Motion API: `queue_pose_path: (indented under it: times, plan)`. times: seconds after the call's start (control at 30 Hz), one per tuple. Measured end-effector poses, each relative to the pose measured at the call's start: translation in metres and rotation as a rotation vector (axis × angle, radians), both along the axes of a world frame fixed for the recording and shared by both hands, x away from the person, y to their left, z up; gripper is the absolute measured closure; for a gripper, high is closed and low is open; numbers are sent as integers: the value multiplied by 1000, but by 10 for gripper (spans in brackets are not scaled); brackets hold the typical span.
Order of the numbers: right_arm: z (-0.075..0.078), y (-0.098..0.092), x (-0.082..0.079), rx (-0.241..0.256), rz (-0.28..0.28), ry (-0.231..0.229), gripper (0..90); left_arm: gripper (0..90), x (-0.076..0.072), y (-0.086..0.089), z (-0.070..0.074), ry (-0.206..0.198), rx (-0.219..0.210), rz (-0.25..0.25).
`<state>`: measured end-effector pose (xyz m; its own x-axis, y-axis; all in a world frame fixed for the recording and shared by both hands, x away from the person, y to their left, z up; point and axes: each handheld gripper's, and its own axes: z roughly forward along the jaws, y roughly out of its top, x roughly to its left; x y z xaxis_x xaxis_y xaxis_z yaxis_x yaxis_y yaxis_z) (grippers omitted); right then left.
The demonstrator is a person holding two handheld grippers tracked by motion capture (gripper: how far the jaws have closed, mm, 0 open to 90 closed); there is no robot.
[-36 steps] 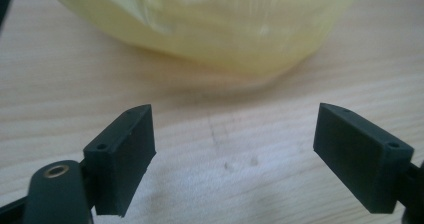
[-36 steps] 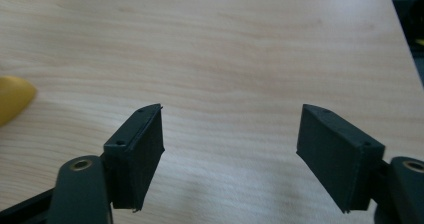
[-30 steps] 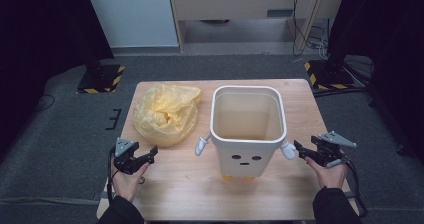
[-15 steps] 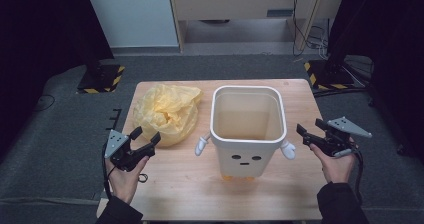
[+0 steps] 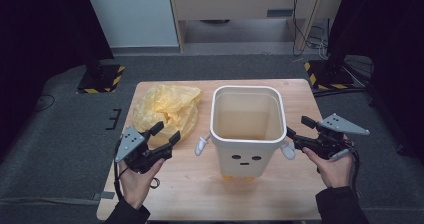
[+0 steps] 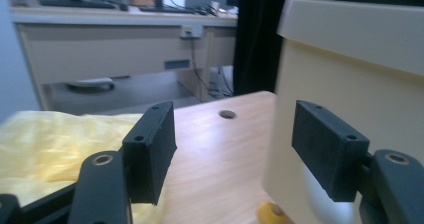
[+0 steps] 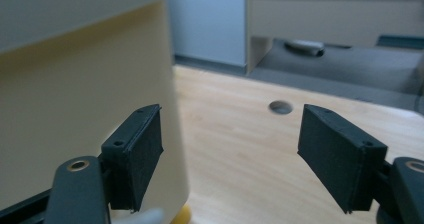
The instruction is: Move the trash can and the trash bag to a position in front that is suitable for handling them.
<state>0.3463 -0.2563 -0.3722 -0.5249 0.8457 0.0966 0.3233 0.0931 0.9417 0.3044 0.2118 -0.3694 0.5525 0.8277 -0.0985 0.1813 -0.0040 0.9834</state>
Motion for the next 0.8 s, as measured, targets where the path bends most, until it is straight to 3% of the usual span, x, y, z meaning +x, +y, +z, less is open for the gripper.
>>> queue_pose_path:
  times: [0.23, 0.33, 0.4, 0.43, 0.57, 0.63, 0.8]
  plan:
    - [-3, 0, -15, 4, 76, 40, 333, 350, -6, -27, -13, 28, 42, -74]
    - [-5, 1, -15, 13, 98, 51, 351, 349, -6, -33, -18, 37, 41, -95]
    - [-11, 6, -13, -9, 126, 77, 384, 351, -6, -37, -21, 50, 53, -103]
    - [-13, 8, -13, -17, 133, 88, 403, 350, -5, -38, -24, 49, 25, -104]
    - [-19, 13, -12, -18, 151, 103, 447, 348, -5, -38, -24, 52, 24, -107]
    - [-24, 16, -11, -43, 162, 134, 479, 350, -6, -38, -24, 46, 33, -108]
    - [-28, 19, -11, -61, 179, 156, 542, 347, -10, -47, -27, 51, 87, -135]
